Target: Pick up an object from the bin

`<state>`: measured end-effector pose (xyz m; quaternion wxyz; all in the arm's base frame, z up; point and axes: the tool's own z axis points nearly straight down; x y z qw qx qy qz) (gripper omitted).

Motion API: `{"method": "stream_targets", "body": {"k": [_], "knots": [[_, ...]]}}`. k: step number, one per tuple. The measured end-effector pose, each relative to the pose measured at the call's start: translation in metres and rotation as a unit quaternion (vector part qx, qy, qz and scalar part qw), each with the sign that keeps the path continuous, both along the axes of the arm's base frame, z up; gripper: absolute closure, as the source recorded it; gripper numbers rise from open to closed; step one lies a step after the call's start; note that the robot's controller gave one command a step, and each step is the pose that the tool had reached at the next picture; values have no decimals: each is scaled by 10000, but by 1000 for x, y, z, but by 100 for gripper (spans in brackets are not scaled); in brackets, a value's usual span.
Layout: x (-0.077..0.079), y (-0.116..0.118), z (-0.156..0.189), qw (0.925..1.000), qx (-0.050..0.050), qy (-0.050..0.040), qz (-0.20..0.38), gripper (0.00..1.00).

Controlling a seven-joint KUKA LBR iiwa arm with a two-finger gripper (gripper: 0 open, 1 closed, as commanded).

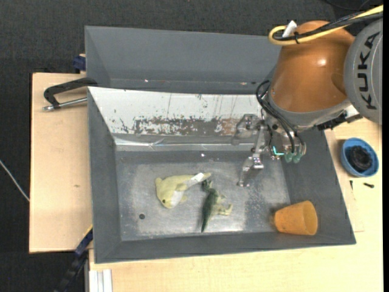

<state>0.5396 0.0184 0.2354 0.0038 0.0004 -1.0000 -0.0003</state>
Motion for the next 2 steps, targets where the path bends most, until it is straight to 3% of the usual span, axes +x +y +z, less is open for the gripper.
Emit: {"method": "stream_targets", "body": {"k": [1,2], "knots": [[-15,84,-164,9898,8,-91,1422,0],[15,121,-133,9958,21,-88,906,0]]}}
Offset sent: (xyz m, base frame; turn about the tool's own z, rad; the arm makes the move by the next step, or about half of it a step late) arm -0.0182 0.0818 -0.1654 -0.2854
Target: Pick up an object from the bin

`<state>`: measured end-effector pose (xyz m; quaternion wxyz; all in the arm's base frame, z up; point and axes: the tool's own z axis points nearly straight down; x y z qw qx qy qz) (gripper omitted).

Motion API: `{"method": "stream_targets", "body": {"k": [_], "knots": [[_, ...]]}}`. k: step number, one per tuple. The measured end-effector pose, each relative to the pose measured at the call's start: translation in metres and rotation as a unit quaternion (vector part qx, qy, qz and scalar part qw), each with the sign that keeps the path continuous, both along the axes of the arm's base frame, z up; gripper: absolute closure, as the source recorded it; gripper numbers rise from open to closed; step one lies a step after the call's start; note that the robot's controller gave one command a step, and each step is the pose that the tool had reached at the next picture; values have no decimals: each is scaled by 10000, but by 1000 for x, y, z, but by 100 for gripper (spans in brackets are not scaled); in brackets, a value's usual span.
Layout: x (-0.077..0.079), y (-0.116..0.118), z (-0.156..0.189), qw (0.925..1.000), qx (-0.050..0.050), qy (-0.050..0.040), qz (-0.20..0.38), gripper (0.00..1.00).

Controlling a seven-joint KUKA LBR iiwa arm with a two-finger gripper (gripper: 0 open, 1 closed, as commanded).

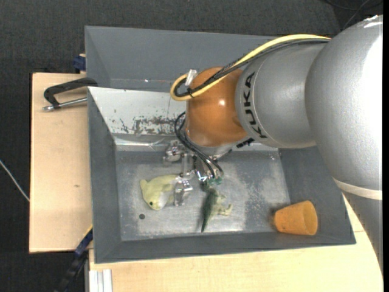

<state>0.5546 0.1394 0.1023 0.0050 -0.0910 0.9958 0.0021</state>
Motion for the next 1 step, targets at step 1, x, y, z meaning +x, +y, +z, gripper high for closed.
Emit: {"method": "stream_targets", "body": {"k": [1], "knots": [[-1,-7,11,9972,-19,10,752,0]]}}
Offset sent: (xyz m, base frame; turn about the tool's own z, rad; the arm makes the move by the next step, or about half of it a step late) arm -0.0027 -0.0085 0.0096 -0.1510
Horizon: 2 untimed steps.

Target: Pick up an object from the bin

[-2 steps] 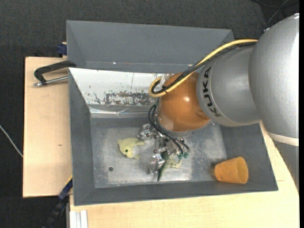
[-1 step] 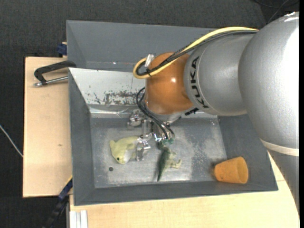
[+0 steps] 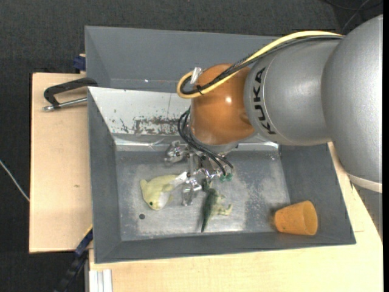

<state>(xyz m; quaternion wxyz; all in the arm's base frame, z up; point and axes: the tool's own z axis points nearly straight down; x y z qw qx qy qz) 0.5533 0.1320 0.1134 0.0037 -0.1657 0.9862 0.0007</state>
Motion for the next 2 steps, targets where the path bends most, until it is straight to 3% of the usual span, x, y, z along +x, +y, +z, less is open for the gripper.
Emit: {"method": "stream_targets", "body": {"k": [1,2], "knots": [[4,-12,-42,9998,1,7,212,0],[5,-10,-41,9998,0,10,208,0]]}}
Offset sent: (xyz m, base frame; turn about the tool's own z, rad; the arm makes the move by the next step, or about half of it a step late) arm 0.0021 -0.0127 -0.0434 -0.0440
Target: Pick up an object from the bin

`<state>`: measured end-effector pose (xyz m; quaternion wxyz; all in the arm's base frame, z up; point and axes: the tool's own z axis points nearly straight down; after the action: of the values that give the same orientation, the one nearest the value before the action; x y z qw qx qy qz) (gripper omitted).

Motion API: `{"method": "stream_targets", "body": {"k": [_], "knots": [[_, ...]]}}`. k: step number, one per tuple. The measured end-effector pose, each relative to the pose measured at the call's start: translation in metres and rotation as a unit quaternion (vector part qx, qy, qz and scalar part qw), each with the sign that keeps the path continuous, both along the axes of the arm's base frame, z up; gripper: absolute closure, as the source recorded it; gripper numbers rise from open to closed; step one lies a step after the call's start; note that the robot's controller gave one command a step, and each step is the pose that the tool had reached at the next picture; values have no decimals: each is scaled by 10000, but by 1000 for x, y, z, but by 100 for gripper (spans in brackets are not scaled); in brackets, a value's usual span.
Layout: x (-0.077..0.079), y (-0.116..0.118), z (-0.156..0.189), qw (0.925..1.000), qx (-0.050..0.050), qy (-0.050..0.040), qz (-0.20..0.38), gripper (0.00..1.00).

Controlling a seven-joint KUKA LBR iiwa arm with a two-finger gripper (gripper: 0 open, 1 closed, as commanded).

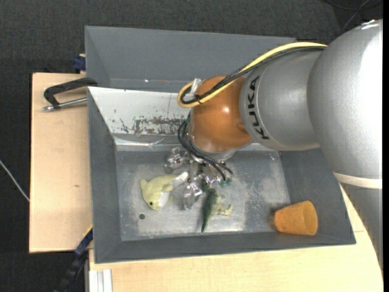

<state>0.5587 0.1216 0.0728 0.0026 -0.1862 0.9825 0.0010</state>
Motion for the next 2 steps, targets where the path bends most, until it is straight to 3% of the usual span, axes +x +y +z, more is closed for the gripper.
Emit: {"method": "stream_targets", "body": {"k": [1,2], "knots": [[0,0,1,10000,-2,9,-3,100],[2,1,14,10000,2,-12,-9,100]]}}
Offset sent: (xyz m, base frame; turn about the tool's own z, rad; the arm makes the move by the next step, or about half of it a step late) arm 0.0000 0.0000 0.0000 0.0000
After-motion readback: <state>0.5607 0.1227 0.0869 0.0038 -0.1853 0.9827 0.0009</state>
